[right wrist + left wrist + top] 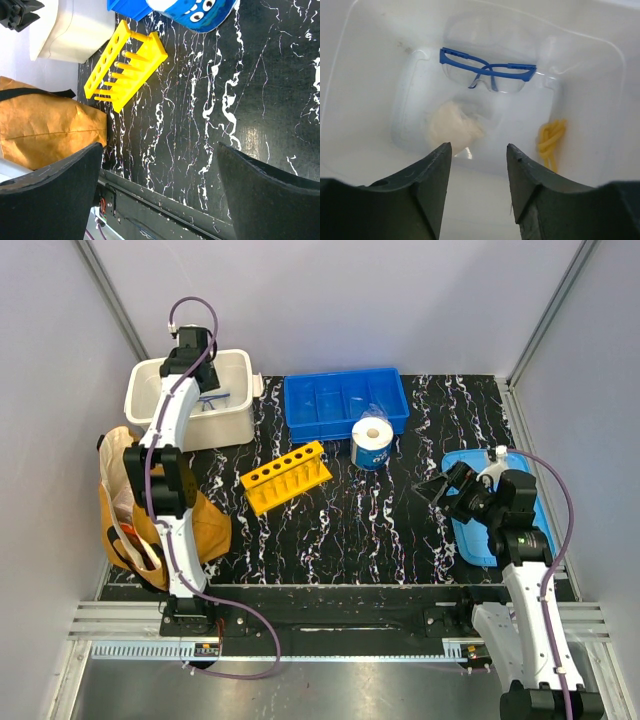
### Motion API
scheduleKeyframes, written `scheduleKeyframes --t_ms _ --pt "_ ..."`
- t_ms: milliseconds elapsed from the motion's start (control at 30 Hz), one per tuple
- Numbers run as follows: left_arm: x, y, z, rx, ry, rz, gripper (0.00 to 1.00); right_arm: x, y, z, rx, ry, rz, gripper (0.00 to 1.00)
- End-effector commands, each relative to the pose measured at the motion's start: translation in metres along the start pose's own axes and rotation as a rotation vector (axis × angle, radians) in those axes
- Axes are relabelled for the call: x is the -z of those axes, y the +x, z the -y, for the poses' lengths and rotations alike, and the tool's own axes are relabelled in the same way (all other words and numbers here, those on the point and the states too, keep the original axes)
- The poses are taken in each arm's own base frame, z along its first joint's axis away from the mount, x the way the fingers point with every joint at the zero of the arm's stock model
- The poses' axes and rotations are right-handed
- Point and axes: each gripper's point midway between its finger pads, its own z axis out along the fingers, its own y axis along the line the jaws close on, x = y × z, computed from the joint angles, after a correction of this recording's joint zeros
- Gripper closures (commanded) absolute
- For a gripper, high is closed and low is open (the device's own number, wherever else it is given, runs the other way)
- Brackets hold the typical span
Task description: Organize the chemistry lab equipment
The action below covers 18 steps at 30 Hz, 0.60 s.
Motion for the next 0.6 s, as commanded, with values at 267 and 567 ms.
scheduleKeyframes --t_ms 267,567 --pt "0.154 -0.031 0.064 0.107 0.526 0.093 0.44 -0.004 -0.05 -0.005 -0.046 0.096 0.136 0.12" --pt "0.262 0.087 0.099 0.079 0.916 -0.036 0.34 -0.024 -0.095 0.037 0.089 0.379 0.097 0.2"
